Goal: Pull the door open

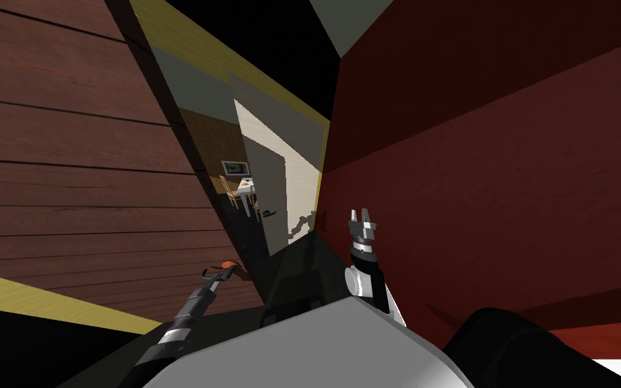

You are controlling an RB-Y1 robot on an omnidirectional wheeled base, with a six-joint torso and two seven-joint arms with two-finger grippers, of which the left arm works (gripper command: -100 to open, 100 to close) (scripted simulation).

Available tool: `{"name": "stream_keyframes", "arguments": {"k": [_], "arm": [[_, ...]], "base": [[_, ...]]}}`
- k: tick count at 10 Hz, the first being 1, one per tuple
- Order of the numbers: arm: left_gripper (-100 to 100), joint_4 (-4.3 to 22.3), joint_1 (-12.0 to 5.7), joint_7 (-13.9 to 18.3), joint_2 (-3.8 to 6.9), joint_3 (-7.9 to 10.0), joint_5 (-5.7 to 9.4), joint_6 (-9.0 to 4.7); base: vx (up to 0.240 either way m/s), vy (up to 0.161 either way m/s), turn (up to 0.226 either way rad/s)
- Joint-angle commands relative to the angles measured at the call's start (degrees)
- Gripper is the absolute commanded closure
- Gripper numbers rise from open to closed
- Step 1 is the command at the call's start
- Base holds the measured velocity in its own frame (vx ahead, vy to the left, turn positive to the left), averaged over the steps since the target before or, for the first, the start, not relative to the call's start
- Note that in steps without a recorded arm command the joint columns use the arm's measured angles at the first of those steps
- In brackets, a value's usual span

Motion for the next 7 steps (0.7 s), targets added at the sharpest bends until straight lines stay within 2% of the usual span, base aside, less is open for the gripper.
{"name": "stream_keyframes", "arguments": {"k": [1, 3, 4, 6, 7], "arm": [[100, -0.55, -0.48, -0.57, -0.74, -2.06, 0.3, 0.43], [100, -0.09, -1.81, -0.93, -0.67, -3.81, 1.1, 0.72], [100, -0.09, -1.81, -0.93, -0.67, -3.81, 1.1, 0.72], [100, 0.37, -3.14, -1.3, -0.61, -5.55, 1.89, 1.01], [100, 0.37, -3.14, -1.3, -0.61, -5.55, 1.89, 1.01]], "base": [[-0.105, 0.03, 0.019], [-0.097, 0.043, 0.018], [-0.063, 0.018, 0.004], [-0.064, 0.009, 0.014], [-0.058, 0.022, -0.008]]}}
